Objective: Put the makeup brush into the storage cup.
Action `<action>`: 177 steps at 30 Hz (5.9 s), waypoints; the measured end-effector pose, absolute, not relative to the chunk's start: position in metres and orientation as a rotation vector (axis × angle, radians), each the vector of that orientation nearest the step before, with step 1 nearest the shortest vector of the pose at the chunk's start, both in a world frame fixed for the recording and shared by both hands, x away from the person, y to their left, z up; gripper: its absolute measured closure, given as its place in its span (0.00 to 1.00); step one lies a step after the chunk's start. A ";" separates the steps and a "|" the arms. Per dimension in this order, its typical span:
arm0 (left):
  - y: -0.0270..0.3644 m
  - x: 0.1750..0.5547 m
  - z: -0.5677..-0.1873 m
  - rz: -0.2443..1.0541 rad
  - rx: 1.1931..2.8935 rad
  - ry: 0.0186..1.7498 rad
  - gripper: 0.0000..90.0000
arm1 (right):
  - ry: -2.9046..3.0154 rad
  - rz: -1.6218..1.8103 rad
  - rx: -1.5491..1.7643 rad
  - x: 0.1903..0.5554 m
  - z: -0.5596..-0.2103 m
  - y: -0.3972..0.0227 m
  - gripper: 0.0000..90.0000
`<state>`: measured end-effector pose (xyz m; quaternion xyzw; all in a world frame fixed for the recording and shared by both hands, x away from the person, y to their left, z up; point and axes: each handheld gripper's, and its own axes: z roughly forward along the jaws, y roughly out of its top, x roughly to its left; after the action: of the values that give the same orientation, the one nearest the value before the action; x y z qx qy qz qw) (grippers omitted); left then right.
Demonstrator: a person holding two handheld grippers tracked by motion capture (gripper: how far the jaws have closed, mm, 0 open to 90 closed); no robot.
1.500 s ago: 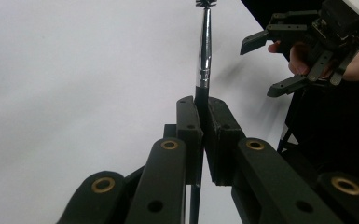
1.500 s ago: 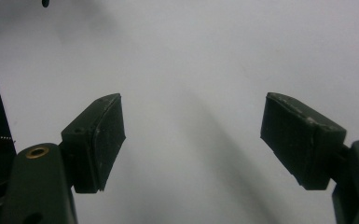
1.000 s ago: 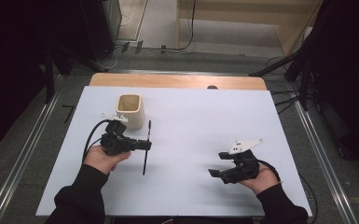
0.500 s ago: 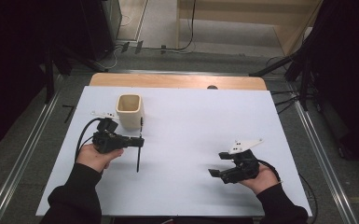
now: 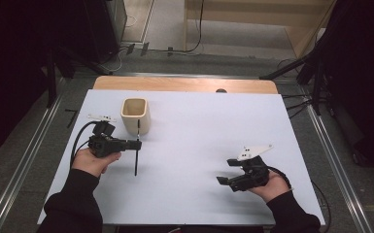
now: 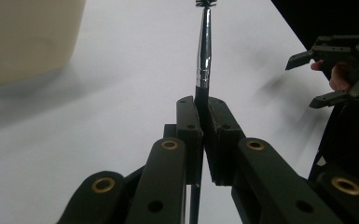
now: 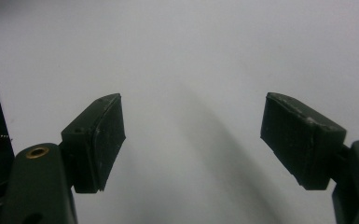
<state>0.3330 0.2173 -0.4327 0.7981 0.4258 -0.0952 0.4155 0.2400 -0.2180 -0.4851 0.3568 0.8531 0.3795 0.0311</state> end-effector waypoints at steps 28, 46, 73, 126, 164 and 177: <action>0.225 0.360 -0.426 -0.223 1.950 1.087 0.95 | 2.638 1.166 1.096 0.242 -0.487 -0.217 0.26; 0.228 0.388 -0.411 -0.207 1.918 1.052 0.95 | 2.636 1.163 1.109 0.243 -0.488 -0.217 0.26; 0.221 0.418 -0.364 -0.115 1.897 1.037 0.95 | 2.636 1.177 1.113 0.244 -0.488 -0.217 0.26; 0.214 0.434 -0.366 0.355 1.779 1.034 0.95 | 2.633 1.200 1.120 0.243 -0.488 -0.213 0.26; 0.215 0.434 -0.398 0.276 1.839 1.070 0.94 | 2.625 1.199 1.131 0.243 -0.488 -0.214 0.26; 0.220 0.428 -0.389 0.188 1.844 1.076 0.43 | 2.624 1.197 1.137 0.243 -0.488 -0.215 0.26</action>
<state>0.4276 0.2201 -0.3891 0.7555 0.4409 0.0770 0.4784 0.2433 -0.2146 -0.4878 0.3668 0.8462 0.3859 0.0205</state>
